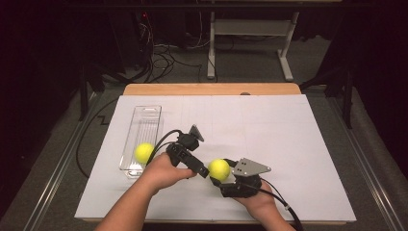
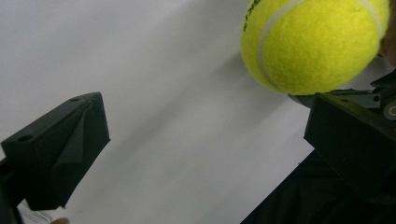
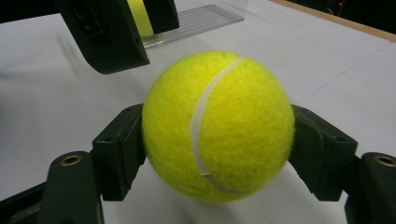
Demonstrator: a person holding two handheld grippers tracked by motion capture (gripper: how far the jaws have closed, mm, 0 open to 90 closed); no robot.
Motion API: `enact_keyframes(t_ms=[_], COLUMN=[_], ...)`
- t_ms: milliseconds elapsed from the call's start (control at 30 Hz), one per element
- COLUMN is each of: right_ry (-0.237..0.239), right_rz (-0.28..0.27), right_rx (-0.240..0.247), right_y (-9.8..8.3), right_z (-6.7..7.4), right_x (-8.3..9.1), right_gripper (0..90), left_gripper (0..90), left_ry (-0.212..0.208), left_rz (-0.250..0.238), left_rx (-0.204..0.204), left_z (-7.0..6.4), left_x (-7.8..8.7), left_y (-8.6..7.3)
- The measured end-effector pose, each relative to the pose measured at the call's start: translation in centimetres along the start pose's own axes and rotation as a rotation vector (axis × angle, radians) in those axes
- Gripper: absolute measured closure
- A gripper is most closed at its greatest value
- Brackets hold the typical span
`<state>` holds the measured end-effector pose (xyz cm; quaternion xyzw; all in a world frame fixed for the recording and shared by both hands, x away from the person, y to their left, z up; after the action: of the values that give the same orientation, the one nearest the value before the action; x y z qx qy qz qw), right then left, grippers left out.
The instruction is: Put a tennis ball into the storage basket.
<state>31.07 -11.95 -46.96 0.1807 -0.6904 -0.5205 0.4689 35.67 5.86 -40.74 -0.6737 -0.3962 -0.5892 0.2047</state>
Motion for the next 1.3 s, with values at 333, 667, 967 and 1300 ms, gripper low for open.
enact_keyframes(t_ms=[333, 667, 967, 1300], right_ry=[0.027, 0.04, 0.044, 0.05], right_rz=[-0.016, -0.022, -0.027, -0.042], right_rx=[-0.006, -0.009, 0.006, 0.007], right_y=[0.2, 0.7, 0.8, 0.8], right_z=[0.6, 0.7, 1.0, 1.2], right_x=[-0.7, -1.6, -1.4, -1.4], right_gripper=[26.8, 26.8, 26.8, 26.8], left_gripper=[0.8, 0.8, 0.8, 0.7], left_ry=[0.016, 0.022, 0.007, -0.001], left_rz=[-0.004, 0.0, 0.001, -0.002], left_rx=[-0.003, -0.005, -0.011, -0.016], left_z=[-0.5, -0.8, -1.4, -2.0], left_x=[0.8, 1.4, 1.4, 1.0], left_y=[0.3, 0.9, 1.4, 2.0])
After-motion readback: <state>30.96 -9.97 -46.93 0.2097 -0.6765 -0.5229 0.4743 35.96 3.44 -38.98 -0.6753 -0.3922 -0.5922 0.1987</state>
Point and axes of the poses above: each handheld gripper's, and its own axes: x roughly backward along the jaws, y roughly out of its top, z roughly to its left, the point moved 3 cm from there along -x, roughly forward along the jaws, and after that the axes turned 3 degrees about y, right-handed, at the moved point
